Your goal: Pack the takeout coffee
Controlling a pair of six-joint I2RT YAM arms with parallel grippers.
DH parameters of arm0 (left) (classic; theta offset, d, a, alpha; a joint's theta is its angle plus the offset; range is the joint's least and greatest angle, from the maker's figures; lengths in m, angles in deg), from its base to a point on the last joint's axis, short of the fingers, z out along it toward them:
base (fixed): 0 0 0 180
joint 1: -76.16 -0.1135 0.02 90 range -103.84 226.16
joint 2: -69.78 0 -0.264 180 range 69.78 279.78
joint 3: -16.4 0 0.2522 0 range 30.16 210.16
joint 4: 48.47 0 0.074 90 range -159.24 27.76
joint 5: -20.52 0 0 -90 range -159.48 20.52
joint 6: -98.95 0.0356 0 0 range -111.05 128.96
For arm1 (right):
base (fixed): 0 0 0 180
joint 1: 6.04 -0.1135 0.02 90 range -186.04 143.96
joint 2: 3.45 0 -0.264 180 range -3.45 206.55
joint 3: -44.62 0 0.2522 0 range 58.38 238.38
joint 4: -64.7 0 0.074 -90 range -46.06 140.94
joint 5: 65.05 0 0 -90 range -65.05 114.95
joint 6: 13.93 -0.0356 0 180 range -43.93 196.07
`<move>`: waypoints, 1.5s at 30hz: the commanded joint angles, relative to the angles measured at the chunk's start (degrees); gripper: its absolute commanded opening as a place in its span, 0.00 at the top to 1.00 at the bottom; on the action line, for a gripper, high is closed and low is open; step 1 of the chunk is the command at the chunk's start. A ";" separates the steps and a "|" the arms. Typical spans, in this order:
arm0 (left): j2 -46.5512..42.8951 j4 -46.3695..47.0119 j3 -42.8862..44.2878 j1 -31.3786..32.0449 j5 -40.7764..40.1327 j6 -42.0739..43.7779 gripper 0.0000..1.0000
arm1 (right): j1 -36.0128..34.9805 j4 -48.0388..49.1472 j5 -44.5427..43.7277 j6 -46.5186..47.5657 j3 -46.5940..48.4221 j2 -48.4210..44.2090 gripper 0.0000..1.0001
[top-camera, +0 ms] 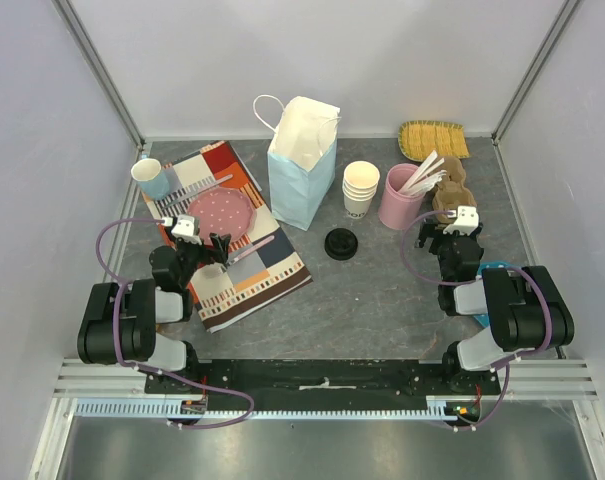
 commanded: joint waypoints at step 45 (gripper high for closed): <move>-10.12 -80.34 51.13 0.07 17.65 6.64 0.25 | -21.48 -96.12 19.01 19.27 78.53 4.32 0.33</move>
